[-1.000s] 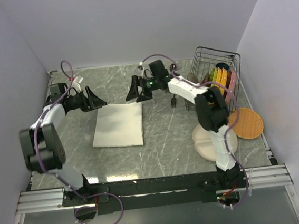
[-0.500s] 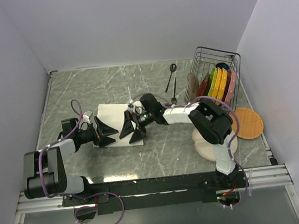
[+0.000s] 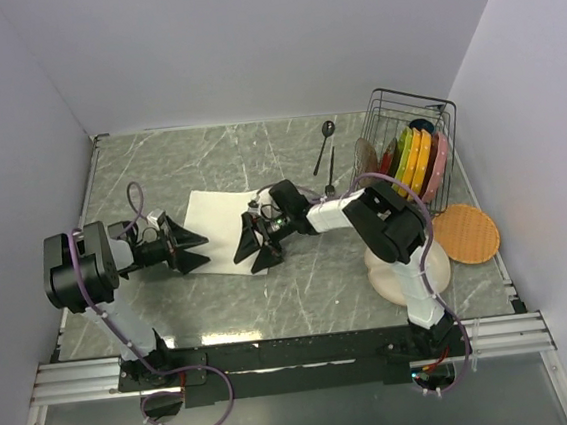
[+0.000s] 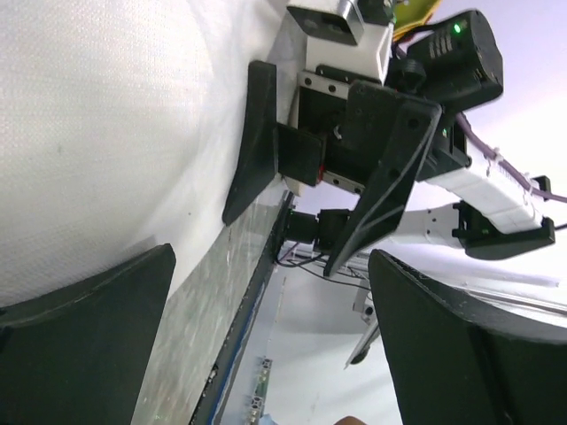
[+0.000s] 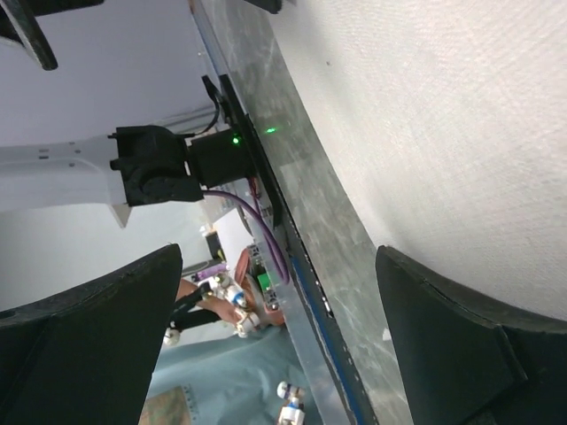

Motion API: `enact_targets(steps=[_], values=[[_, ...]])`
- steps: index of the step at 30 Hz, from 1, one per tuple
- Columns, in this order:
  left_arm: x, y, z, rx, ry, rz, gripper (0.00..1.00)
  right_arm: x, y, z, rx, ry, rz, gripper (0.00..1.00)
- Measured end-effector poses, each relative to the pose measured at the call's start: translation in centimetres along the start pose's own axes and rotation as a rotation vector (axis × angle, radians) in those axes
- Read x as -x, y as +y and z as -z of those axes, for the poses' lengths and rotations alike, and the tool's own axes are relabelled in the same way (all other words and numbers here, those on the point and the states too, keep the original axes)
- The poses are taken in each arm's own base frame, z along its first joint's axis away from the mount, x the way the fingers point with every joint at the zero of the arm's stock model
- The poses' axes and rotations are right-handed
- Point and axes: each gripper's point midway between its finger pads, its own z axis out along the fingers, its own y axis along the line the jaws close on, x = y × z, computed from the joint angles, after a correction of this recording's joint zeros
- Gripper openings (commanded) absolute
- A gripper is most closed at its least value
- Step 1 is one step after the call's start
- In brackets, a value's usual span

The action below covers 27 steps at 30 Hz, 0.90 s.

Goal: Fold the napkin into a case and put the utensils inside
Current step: Smooth out the lower triangle-folded napkin at the center of the board.

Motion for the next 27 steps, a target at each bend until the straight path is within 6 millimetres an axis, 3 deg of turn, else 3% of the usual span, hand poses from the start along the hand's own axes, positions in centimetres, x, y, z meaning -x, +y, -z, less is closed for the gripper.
enact_targets(steps=[7,11,14,15,16,19,21,23,27], values=[[-0.8,-0.1,1.2,0.013,-0.040,0.022,0.99,0.1,-0.4,1.1,-0.061,0.028,0.052,1.00],[-0.1,-1.0,1.8,0.072,-0.088,-0.037,0.91,0.1,-0.8,1.8,-0.130,0.050,0.141,1.00],[1.9,-3.6,2.6,0.116,-0.106,-0.202,0.79,0.1,-1.1,2.6,-0.193,0.066,0.222,0.99],[3.0,-4.7,2.9,0.137,-0.111,-0.279,0.74,0.0,-1.2,2.9,-0.213,0.077,0.246,0.99],[4.4,-5.9,3.3,0.162,-0.122,-0.374,0.63,0.0,-1.2,3.2,-0.229,0.083,0.263,0.99],[8.0,-9.1,4.6,0.238,-0.145,-0.636,0.48,0.3,-0.5,4.4,-0.252,0.100,0.283,0.93],[9.3,-10.0,5.2,0.288,-0.150,-0.738,0.42,2.0,1.1,5.7,-0.248,0.064,0.293,0.90],[9.9,-9.9,5.6,0.338,-0.144,-0.791,0.38,4.9,2.7,7.4,-0.242,-0.013,0.328,0.78],[10.8,-9.5,4.8,0.390,-0.093,-0.873,0.32,12.2,5.1,13.0,-0.300,-0.244,0.399,0.65]])
